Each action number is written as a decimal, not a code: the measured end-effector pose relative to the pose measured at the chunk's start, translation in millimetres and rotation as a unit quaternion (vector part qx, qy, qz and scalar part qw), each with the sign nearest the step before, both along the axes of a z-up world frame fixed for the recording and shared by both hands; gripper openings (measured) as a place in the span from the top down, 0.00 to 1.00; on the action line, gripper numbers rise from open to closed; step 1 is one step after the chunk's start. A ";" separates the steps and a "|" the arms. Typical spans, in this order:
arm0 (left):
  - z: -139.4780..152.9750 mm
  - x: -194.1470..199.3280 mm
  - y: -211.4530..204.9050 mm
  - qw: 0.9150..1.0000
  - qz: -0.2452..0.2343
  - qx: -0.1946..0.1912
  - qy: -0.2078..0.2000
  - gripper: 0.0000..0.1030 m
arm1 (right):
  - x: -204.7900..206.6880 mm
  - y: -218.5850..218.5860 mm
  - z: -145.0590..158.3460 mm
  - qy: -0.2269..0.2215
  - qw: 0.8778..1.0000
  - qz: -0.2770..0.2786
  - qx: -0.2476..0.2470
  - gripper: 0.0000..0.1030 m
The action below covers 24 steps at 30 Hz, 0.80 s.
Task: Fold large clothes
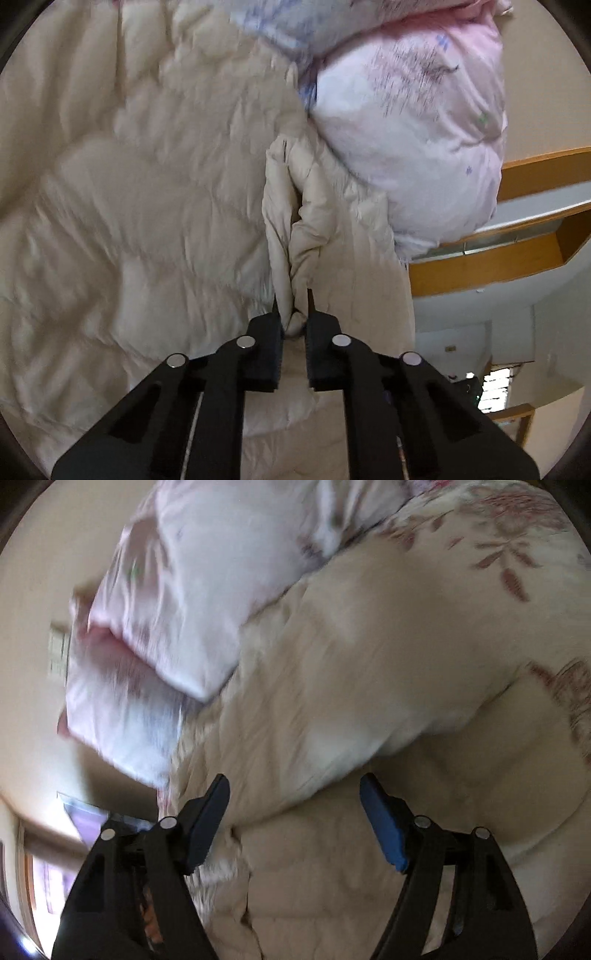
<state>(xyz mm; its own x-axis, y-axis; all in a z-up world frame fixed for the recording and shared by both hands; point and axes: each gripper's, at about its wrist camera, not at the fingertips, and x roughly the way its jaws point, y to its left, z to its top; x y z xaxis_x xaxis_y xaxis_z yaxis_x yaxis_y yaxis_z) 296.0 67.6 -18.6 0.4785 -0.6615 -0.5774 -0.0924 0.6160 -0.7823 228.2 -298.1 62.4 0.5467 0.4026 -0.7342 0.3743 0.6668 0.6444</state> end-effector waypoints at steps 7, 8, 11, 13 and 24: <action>4.3 -3.5 39.5 0.995 0.046 0.092 -0.014 0.93 | 8.6 -15.8 -4.6 0.011 0.996 -0.039 -0.078 0.81; 0.5 -2.6 40.9 0.993 0.048 0.106 -0.006 0.94 | 9.8 -10.9 -7.5 0.034 0.994 -0.026 -0.102 0.81; -10.7 -2.7 46.6 0.992 0.042 0.120 0.017 0.94 | 8.1 10.4 -10.8 0.077 0.986 0.034 -0.145 0.70; -8.7 -8.7 50.6 0.992 0.033 0.121 0.018 0.92 | 3.4 33.6 2.5 0.075 0.981 0.079 -0.159 0.57; 26.7 -115.4 114.9 0.987 0.058 0.141 -0.041 0.41 | 74.5 232.4 16.6 -0.030 0.905 0.316 -0.283 0.65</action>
